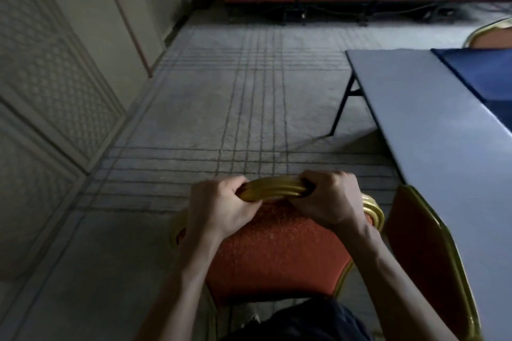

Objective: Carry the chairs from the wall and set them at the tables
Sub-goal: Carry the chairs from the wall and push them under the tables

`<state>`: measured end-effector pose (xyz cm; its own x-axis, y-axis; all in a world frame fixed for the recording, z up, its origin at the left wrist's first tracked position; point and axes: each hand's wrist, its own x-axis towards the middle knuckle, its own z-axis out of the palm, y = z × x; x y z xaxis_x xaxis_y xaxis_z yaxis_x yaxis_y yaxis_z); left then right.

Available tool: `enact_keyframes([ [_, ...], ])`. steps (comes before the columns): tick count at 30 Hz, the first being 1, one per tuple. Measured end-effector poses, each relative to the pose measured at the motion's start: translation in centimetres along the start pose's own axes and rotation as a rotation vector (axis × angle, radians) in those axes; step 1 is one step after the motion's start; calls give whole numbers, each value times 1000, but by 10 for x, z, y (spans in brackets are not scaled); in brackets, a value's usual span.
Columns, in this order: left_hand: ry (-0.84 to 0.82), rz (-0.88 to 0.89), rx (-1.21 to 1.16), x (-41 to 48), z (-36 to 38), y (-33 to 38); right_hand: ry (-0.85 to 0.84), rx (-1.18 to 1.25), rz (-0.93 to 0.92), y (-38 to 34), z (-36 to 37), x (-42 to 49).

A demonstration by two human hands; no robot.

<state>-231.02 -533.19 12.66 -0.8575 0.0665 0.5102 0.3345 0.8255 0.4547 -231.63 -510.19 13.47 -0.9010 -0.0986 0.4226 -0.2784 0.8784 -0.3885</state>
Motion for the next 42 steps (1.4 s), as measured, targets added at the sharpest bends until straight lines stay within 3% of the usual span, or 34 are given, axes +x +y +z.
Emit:
enact_keyframes([
  [10,-128,251,-141,150,78,-5,179,-102,165,66,16,83],
  [17,-161,420,-198,272,188,-2,230,-141,270,160,37,174],
  [21,-202,424,-177,327,244,7,237,-143,319,211,44,217],
  [28,-348,480,-227,399,319,40,305,-231,493,271,39,257],
  [42,-630,779,-459,543,494,101,421,-476,797,390,60,329],
])
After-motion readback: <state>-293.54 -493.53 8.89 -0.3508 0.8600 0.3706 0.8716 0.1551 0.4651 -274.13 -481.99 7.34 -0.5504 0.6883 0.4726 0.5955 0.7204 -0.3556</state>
